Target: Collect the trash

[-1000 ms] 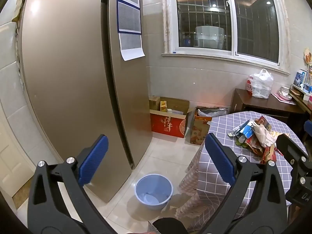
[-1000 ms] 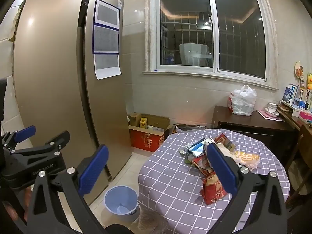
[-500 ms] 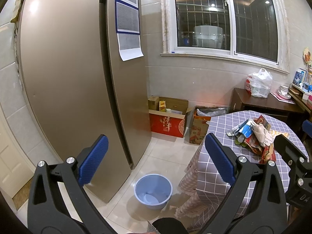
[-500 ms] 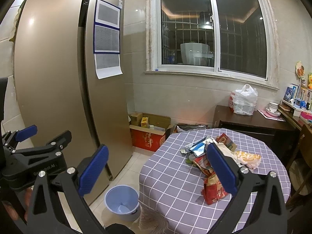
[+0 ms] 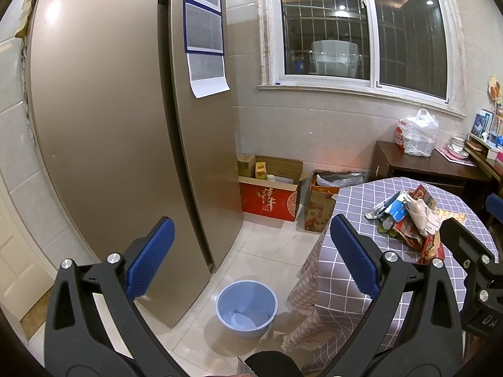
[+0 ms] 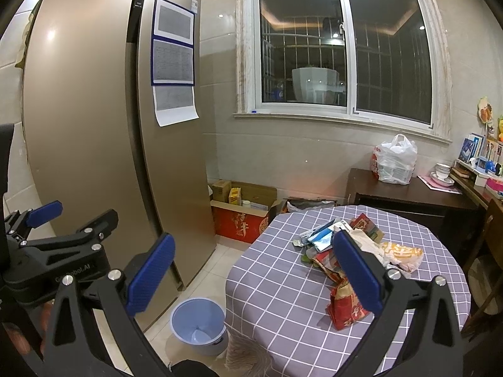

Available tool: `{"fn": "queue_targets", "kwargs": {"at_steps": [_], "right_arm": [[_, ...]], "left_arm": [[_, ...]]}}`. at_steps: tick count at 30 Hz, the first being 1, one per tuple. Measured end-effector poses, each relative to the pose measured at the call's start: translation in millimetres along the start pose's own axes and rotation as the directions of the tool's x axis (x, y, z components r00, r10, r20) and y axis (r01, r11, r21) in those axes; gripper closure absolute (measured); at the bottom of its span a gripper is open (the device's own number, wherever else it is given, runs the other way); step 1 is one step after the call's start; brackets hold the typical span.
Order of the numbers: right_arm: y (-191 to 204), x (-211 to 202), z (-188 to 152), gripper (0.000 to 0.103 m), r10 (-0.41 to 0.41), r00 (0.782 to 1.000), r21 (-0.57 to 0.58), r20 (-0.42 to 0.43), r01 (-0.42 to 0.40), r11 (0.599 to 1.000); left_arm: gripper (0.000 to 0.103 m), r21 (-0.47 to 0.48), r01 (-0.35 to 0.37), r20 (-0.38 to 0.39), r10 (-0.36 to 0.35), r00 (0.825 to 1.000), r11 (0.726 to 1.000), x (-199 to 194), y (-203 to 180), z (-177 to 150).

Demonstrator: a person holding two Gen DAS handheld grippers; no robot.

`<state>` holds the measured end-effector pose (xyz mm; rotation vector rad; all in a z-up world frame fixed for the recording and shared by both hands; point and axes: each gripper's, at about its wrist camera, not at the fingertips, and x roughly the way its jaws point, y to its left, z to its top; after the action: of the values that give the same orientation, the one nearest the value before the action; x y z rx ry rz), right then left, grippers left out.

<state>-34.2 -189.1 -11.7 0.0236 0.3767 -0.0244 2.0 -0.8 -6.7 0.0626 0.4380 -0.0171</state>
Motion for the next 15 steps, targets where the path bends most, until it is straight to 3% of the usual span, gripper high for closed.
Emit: {"fn": "queue_targets", "kwargs": {"at_steps": [15], "right_arm": [[-1.6,1.7,-3.9,0.004,0.006,1.000,0.002,-0.009,-0.006,1.000]], "left_arm": [[0.006,0.003,0.003,-0.005,-0.003,1.000,1.000,4.7,-7.7,-0.5]]}}
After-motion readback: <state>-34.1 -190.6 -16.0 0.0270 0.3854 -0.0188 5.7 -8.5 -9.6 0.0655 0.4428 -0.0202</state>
